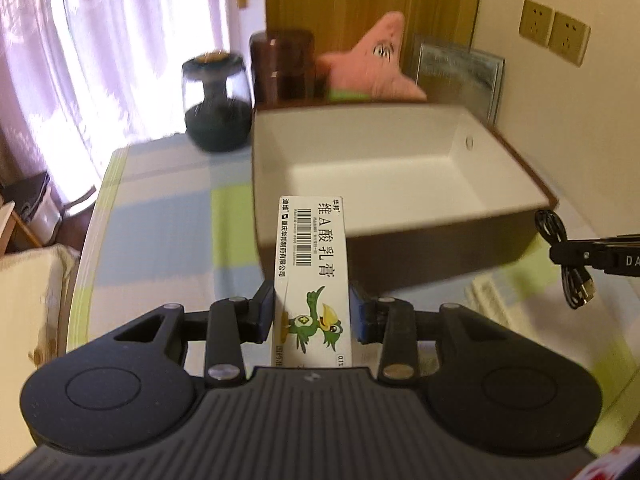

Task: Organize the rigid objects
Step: 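Carry cable and medicine box into the brown box and open both grippers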

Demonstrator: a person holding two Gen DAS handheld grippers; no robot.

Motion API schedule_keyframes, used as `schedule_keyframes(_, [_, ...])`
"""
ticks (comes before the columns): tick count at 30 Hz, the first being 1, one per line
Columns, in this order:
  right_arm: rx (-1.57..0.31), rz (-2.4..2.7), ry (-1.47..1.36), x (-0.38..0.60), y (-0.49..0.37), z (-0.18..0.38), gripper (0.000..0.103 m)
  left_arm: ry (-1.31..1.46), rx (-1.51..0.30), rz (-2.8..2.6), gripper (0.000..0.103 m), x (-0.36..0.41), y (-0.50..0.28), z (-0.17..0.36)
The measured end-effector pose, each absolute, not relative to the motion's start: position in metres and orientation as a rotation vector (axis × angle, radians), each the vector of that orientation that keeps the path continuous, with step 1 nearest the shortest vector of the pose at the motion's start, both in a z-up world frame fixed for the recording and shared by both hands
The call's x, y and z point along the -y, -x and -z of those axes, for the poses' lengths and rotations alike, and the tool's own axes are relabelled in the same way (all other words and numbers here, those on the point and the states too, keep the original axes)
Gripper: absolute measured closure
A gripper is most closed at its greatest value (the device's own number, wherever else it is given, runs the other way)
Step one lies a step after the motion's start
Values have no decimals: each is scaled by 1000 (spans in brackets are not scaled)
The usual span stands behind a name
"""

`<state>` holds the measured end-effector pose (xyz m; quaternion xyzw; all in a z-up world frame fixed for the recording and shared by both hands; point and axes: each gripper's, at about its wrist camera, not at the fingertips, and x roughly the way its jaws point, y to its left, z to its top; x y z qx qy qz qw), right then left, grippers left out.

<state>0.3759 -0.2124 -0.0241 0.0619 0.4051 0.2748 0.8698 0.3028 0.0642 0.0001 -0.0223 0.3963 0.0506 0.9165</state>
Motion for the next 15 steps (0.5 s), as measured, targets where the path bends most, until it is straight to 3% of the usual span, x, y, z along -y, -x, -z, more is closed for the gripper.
schedule_keyframes(15, [-808,-596,-143,172,-485,12,92,62,-762,-65,69,-38,-429,-9])
